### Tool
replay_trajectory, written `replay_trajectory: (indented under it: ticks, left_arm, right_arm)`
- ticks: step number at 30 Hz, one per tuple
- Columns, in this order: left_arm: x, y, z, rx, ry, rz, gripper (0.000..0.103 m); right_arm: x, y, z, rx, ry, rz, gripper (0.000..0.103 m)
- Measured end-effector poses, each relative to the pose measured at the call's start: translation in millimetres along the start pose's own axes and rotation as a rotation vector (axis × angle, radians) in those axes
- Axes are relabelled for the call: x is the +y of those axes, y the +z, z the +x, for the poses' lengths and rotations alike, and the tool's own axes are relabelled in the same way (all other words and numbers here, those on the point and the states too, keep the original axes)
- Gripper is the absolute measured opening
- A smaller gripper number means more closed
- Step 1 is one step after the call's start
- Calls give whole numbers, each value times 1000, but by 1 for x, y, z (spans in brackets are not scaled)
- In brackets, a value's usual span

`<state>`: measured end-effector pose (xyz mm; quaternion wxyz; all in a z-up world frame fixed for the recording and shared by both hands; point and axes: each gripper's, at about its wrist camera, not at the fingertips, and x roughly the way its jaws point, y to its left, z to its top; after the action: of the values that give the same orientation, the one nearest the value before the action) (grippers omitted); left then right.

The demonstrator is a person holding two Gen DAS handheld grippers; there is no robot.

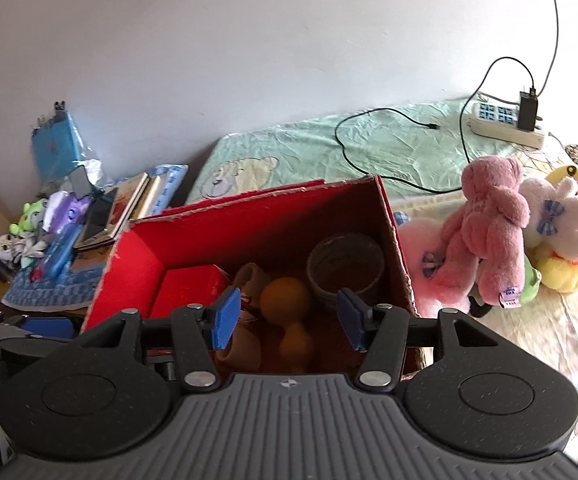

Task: Organize objects

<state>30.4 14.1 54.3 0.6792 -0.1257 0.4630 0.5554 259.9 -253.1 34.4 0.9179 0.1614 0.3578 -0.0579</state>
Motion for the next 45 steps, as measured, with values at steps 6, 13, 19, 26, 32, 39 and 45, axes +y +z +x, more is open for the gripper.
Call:
replay_trajectory:
  ticks: [6,13,19,26,32,39,45]
  left_arm:
    - [5,-3,13,9,-7,1,100]
    - [13,-4,22,7,-27,-9,100]
    - [10,-2,28,-1,-45,-10,100]
    - [-1,3,31,-16,-64,9,100]
    - [1,8,39,3,-70,-11,100]
    - [-1,12,44,0,-54,-12,100]
    - [-6,14,47,11,-50,-4,100]
  right_arm:
    - [4,-2,14,27,-50,-8,57]
    - [12,-1,26,38,-77,-33,57]
    - [13,2,35,41,-96,-33,57]
    - [8,8,39,34,-117,-13,57]
    - [9,9,47,54,-104,-24,57]
    - [6,11,53,68,-89,-40,57]
    - [2,13,56,71,-79,-36,57]
